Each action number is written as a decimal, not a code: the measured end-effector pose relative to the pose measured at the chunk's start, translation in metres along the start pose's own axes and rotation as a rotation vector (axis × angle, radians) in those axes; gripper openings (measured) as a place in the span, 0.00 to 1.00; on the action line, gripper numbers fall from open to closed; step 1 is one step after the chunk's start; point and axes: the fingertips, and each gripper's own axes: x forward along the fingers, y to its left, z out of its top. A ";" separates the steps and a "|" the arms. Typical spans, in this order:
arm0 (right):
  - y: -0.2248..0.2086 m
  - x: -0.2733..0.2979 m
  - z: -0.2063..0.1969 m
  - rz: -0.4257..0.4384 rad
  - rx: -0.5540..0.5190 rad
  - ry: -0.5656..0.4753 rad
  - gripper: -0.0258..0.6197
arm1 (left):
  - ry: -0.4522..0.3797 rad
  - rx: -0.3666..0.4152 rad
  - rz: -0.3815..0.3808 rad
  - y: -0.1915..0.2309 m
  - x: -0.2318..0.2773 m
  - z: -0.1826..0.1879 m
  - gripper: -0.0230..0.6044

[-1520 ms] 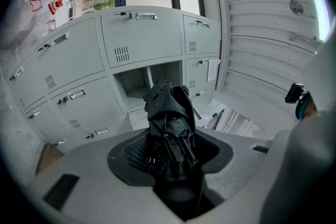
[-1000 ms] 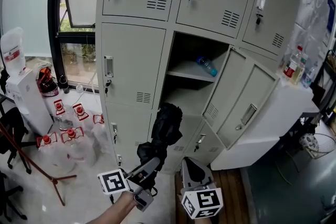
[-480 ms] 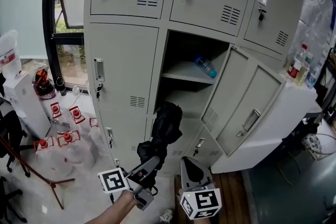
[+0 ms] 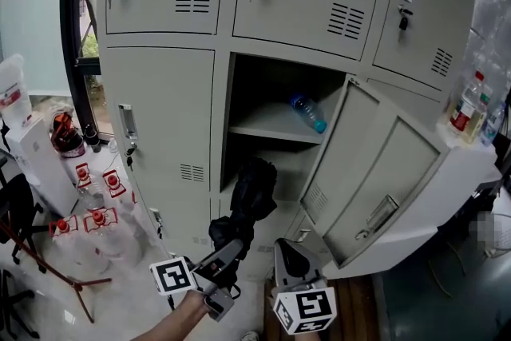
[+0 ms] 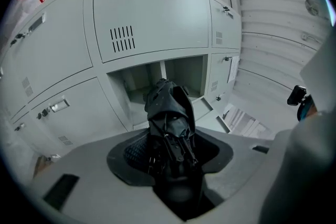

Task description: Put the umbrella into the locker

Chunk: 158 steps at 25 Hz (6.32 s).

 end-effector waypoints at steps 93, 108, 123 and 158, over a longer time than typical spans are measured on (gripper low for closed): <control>-0.037 0.121 -0.038 0.127 0.059 0.089 0.04 | -0.085 -0.078 0.240 0.141 0.094 0.079 0.51; -0.037 0.124 -0.036 0.129 0.064 0.081 0.04 | -0.049 -0.077 0.295 0.136 0.077 0.066 0.38; -0.055 0.126 -0.038 0.094 0.071 0.085 0.04 | -0.118 -0.047 0.293 0.141 0.147 0.110 0.37; -0.053 0.122 -0.048 0.099 0.099 0.108 0.04 | 0.090 0.362 0.571 0.153 0.144 0.101 0.48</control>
